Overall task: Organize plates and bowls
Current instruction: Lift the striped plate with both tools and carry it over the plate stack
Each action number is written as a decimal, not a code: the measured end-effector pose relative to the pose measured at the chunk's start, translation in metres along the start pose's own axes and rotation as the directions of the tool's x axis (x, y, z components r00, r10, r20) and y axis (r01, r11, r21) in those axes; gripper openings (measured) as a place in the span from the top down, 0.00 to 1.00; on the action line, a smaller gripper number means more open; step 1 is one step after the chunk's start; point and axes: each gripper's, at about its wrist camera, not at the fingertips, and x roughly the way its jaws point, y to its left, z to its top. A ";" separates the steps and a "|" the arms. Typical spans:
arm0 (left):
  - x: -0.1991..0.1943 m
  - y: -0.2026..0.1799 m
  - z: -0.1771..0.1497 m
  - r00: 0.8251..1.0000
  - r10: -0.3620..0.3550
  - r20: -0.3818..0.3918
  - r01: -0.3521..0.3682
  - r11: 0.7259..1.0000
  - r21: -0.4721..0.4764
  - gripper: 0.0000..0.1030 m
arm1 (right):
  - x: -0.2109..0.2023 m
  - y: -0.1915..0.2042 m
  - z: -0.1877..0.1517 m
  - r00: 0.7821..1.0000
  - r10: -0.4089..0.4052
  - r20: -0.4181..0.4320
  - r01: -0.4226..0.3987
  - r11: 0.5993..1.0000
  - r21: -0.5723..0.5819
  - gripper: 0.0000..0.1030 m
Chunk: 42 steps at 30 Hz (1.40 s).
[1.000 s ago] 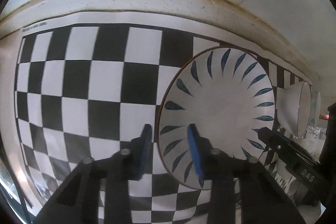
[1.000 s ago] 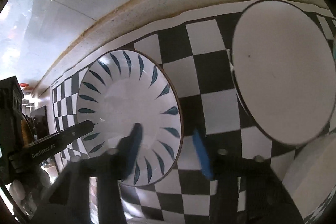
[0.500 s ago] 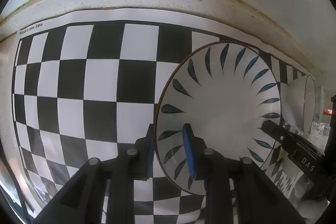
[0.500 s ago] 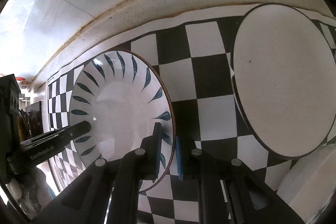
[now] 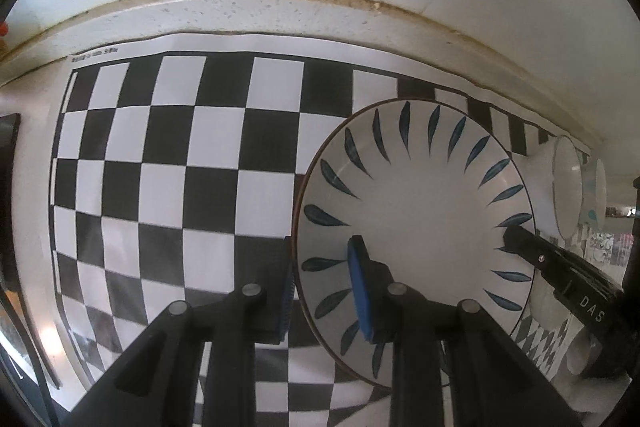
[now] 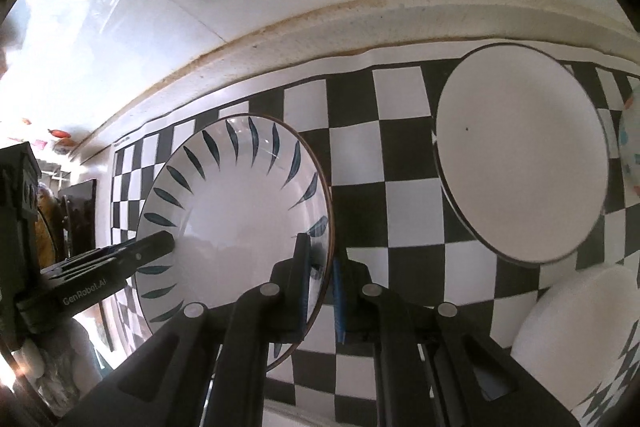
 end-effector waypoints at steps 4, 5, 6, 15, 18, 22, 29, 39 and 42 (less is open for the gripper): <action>-0.018 -0.005 -0.015 1.000 0.001 0.025 -0.001 1.000 0.016 0.78 | -0.023 0.000 -0.016 1.000 0.015 0.023 -0.015 1.000 -0.018 0.89; -0.023 -0.008 -0.020 1.000 0.003 0.030 -0.003 1.000 0.025 0.78 | -0.030 0.001 -0.022 0.999 0.018 0.030 -0.017 1.000 -0.024 0.89; -0.028 -0.008 -0.024 0.999 0.002 0.037 -0.003 1.000 0.029 0.78 | -0.038 0.001 -0.029 0.999 0.017 0.039 -0.016 0.999 -0.033 0.89; -0.071 -0.029 -0.075 0.996 -0.012 0.086 0.005 0.996 0.086 0.78 | -0.088 -0.007 -0.082 0.996 0.046 0.076 -0.042 0.998 -0.053 0.89; -0.079 -0.037 -0.090 0.996 -0.009 0.089 -0.001 0.994 0.105 0.78 | -0.099 -0.008 -0.100 0.995 0.045 0.091 -0.040 0.998 -0.058 0.89; -0.089 -0.035 -0.109 0.996 -0.020 0.088 0.010 0.994 0.112 0.78 | -0.109 -0.007 -0.126 0.994 0.041 0.102 -0.034 0.997 -0.064 0.89; -0.094 -0.035 -0.142 0.998 -0.023 0.067 0.015 0.991 0.132 0.78 | -0.118 -0.014 -0.162 0.995 0.057 0.085 -0.051 0.996 -0.071 0.90; -0.088 -0.032 -0.180 0.999 -0.018 0.039 0.013 0.991 0.132 0.78 | -0.113 -0.025 -0.211 0.996 0.065 0.053 -0.061 0.995 -0.074 0.89; -0.083 -0.033 -0.189 1.000 -0.021 0.023 0.018 0.991 0.134 0.78 | -0.111 -0.028 -0.218 0.997 0.066 0.040 -0.063 0.995 -0.072 0.90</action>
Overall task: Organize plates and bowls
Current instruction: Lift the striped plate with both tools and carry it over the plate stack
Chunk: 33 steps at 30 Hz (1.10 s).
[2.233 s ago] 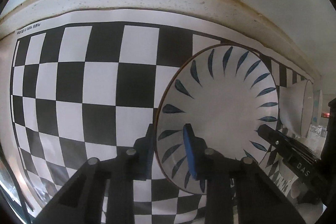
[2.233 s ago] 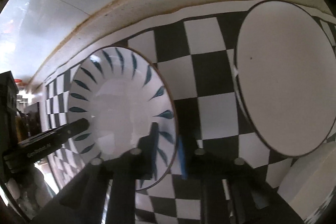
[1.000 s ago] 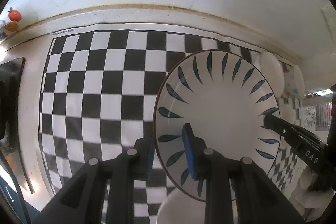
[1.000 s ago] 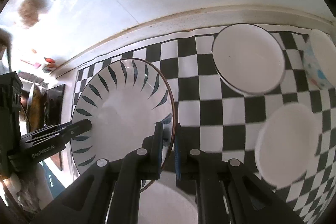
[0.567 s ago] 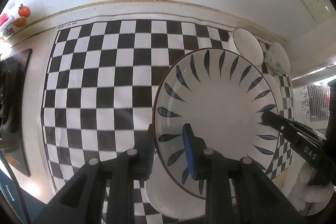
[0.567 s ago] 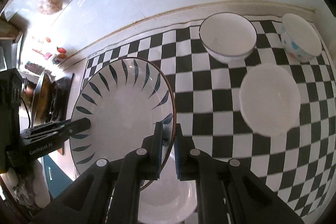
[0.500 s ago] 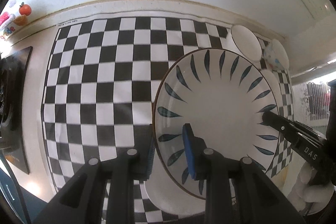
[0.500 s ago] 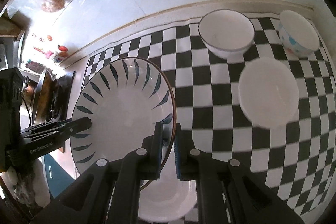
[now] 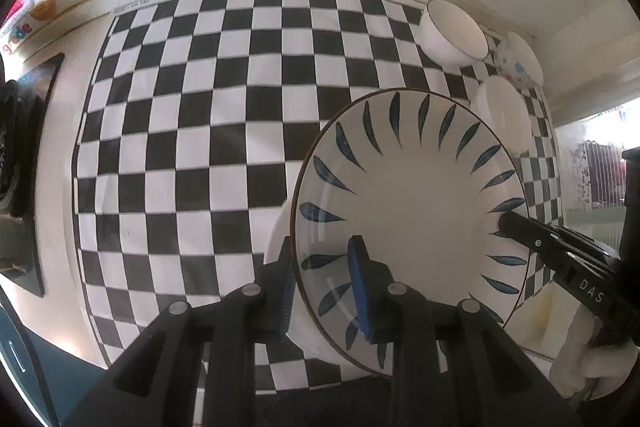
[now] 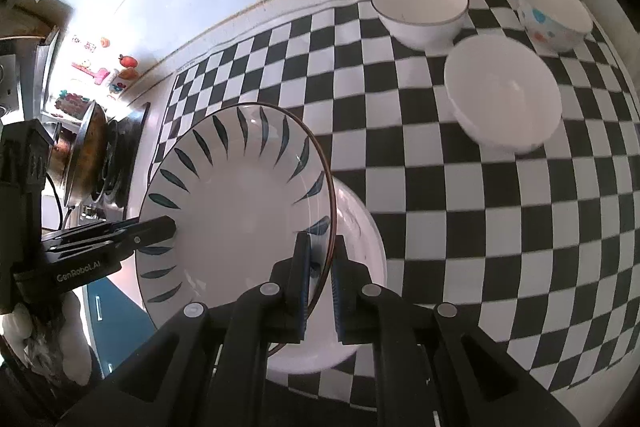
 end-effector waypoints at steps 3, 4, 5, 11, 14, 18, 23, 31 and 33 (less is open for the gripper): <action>0.008 -0.001 -0.008 1.000 0.002 -0.024 -0.001 1.000 0.005 0.78 | 0.005 -0.002 -0.009 1.000 -0.001 -0.018 0.001 1.000 -0.004 0.90; 0.012 -0.001 -0.011 0.999 0.005 -0.033 -0.005 1.000 0.007 0.78 | 0.007 -0.003 -0.010 1.000 -0.002 -0.022 0.002 1.000 -0.005 0.90; 0.015 0.000 -0.013 0.999 0.005 -0.042 -0.005 1.000 0.006 0.78 | 0.011 -0.004 -0.014 1.000 -0.003 -0.030 0.002 1.000 -0.003 0.90; 0.038 0.003 -0.023 0.995 0.013 -0.095 -0.014 1.000 -0.006 0.78 | 0.037 -0.013 -0.026 0.996 -0.011 -0.086 0.011 1.000 0.005 0.90; 0.051 0.004 -0.025 0.992 0.013 -0.122 -0.015 1.000 -0.016 0.78 | 0.047 -0.016 -0.029 0.994 -0.016 -0.109 0.017 1.000 0.004 0.90; 0.066 0.006 -0.026 0.988 0.012 -0.152 -0.017 0.999 -0.031 0.78 | 0.060 -0.020 -0.032 0.991 -0.027 -0.129 0.027 1.000 0.003 0.90; 0.078 0.003 -0.025 0.985 0.014 -0.171 -0.020 0.999 -0.035 0.78 | 0.072 -0.026 -0.034 0.990 -0.039 -0.136 0.040 0.999 0.006 0.89; 0.087 -0.011 -0.022 0.984 0.034 -0.176 -0.038 0.999 -0.018 0.78 | 0.075 -0.031 -0.031 0.988 -0.036 -0.151 0.040 0.999 0.021 0.89; 0.088 -0.013 -0.021 0.983 0.030 -0.181 -0.035 0.999 -0.027 0.78 | 0.075 -0.032 -0.030 0.987 -0.041 -0.155 0.044 0.999 0.018 0.89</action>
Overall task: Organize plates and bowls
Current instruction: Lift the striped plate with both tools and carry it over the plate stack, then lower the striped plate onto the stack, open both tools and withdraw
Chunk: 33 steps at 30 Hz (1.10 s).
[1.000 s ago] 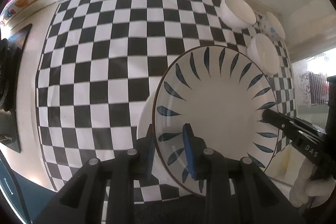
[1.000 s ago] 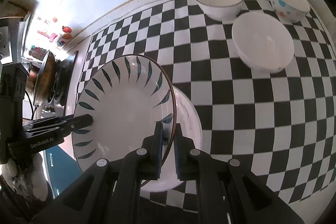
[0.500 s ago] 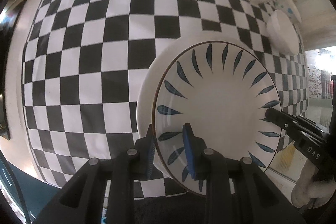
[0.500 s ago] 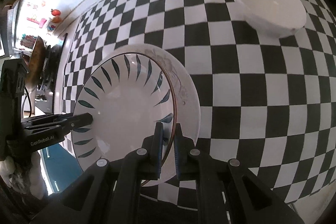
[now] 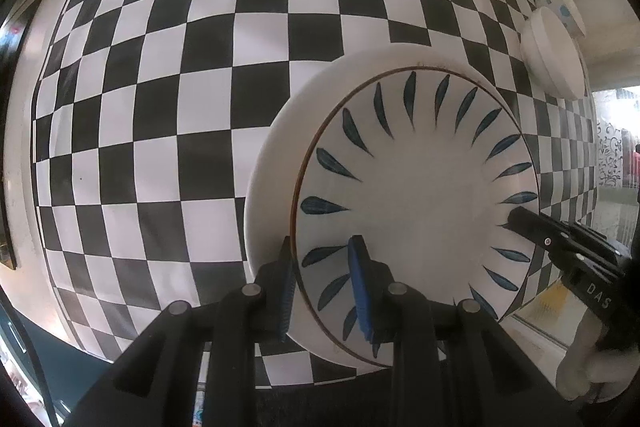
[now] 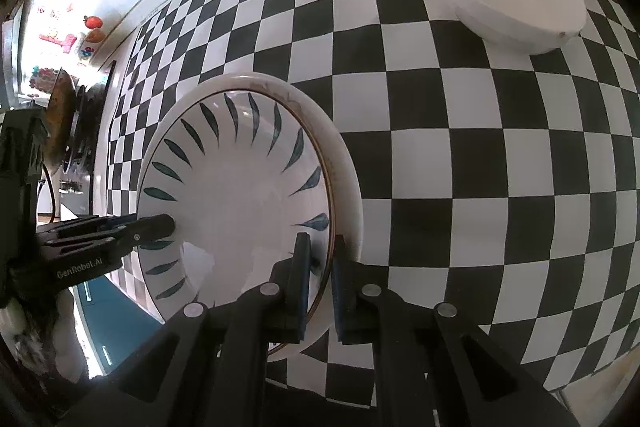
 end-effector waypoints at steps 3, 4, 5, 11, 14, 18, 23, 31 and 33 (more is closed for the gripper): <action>0.000 0.001 0.002 1.000 0.000 -0.006 -0.001 1.000 -0.004 0.78 | 0.001 -0.002 0.002 1.000 0.006 -0.008 -0.006 1.000 0.020 0.89; 0.000 0.003 0.003 1.000 0.002 -0.008 -0.002 1.000 -0.004 0.78 | 0.000 -0.001 0.002 1.000 0.007 -0.009 -0.007 1.000 0.026 0.89; 0.001 0.003 0.003 1.000 0.003 -0.010 -0.003 1.000 -0.004 0.78 | 0.000 -0.002 0.002 1.000 0.009 -0.010 -0.009 0.999 0.034 0.89; 0.003 0.010 0.004 0.999 -0.002 -0.033 0.002 1.000 -0.023 0.77 | 0.002 -0.007 0.003 0.999 0.032 -0.042 -0.029 0.996 0.083 0.89; 0.005 0.012 0.004 0.999 -0.006 -0.039 0.005 1.000 -0.031 0.77 | 0.004 -0.009 0.004 0.997 0.056 -0.060 -0.050 0.993 0.106 0.87; 0.006 0.018 0.004 0.998 -0.033 -0.050 0.030 0.998 -0.055 0.74 | 0.005 -0.011 0.005 0.994 0.077 -0.073 -0.066 0.988 0.138 0.83; 0.006 0.021 -0.002 0.998 -0.037 -0.053 0.033 0.997 -0.064 0.70 | 0.006 -0.002 0.005 0.988 0.125 -0.095 -0.110 0.982 0.155 0.55; -0.004 0.026 -0.015 0.998 -0.053 -0.029 0.051 0.996 -0.073 0.61 | 0.001 0.018 0.004 0.992 0.091 -0.089 -0.080 0.989 0.122 0.32; -0.009 0.026 -0.019 0.999 -0.049 -0.017 0.048 0.996 -0.072 0.55 | -0.002 0.022 0.004 0.993 0.077 -0.084 -0.067 0.990 0.121 0.29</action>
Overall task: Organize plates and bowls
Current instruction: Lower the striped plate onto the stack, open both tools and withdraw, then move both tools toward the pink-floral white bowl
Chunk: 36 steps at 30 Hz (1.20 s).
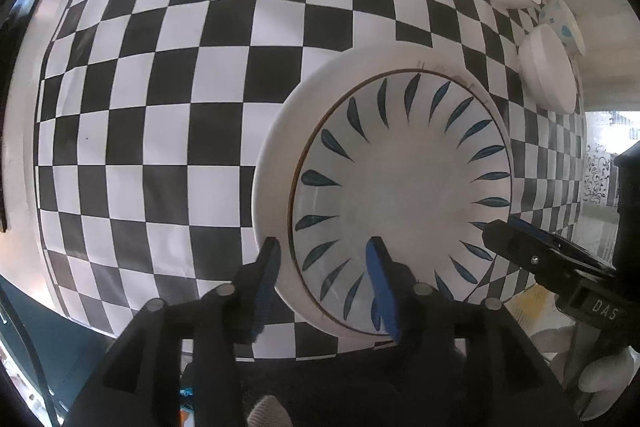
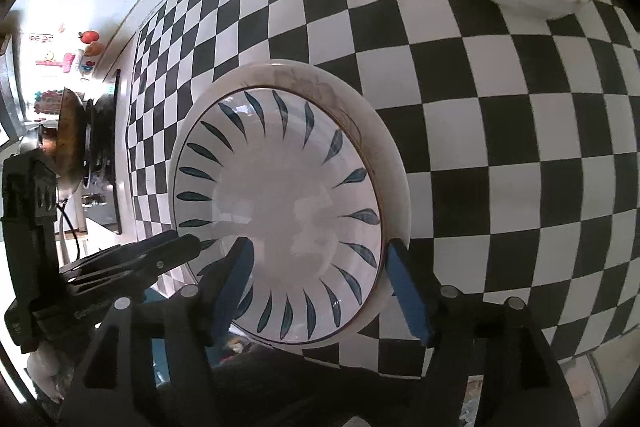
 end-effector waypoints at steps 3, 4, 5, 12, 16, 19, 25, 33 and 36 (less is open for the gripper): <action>-0.008 -0.001 -0.003 1.000 0.008 0.027 -0.008 1.000 0.001 0.39 | -0.009 0.004 -0.002 0.999 -0.046 0.017 0.046 0.999 -0.007 0.17; -0.014 -0.004 0.001 0.999 0.011 0.037 -0.011 1.000 0.007 0.35 | -0.013 0.007 -0.003 0.998 -0.064 0.024 0.064 0.998 -0.012 0.16; -0.020 -0.006 0.006 0.999 0.017 0.049 -0.017 1.000 0.013 0.30 | -0.019 0.013 -0.004 0.994 -0.100 0.043 0.102 0.994 -0.033 0.16; -0.078 -0.030 -0.004 0.973 0.102 0.206 -0.117 0.991 0.060 0.14 | -0.071 0.053 -0.018 0.964 -0.225 0.140 0.242 0.963 -0.117 0.13; -0.111 -0.038 -0.022 0.950 0.151 0.274 -0.176 0.982 0.066 0.14 | -0.110 0.074 -0.034 0.951 -0.241 0.196 0.268 0.955 -0.129 0.12; -0.130 -0.049 -0.034 0.938 0.168 0.302 -0.195 0.979 0.061 0.14 | -0.134 0.083 -0.046 0.946 -0.238 0.222 0.269 0.955 -0.122 0.12; -0.147 -0.059 -0.048 0.940 0.166 0.297 -0.190 0.980 0.052 0.14 | -0.173 0.093 -0.071 0.920 -0.269 0.285 0.314 0.941 -0.127 0.11; -0.170 -0.061 -0.063 0.939 0.150 0.310 -0.179 0.981 0.069 0.14 | -0.195 0.109 -0.091 0.912 -0.268 0.311 0.317 0.941 -0.118 0.11; -0.174 -0.062 -0.064 0.938 0.142 0.316 -0.177 0.980 0.086 0.14 | -0.194 0.115 -0.093 0.910 -0.270 0.314 0.320 0.940 -0.118 0.11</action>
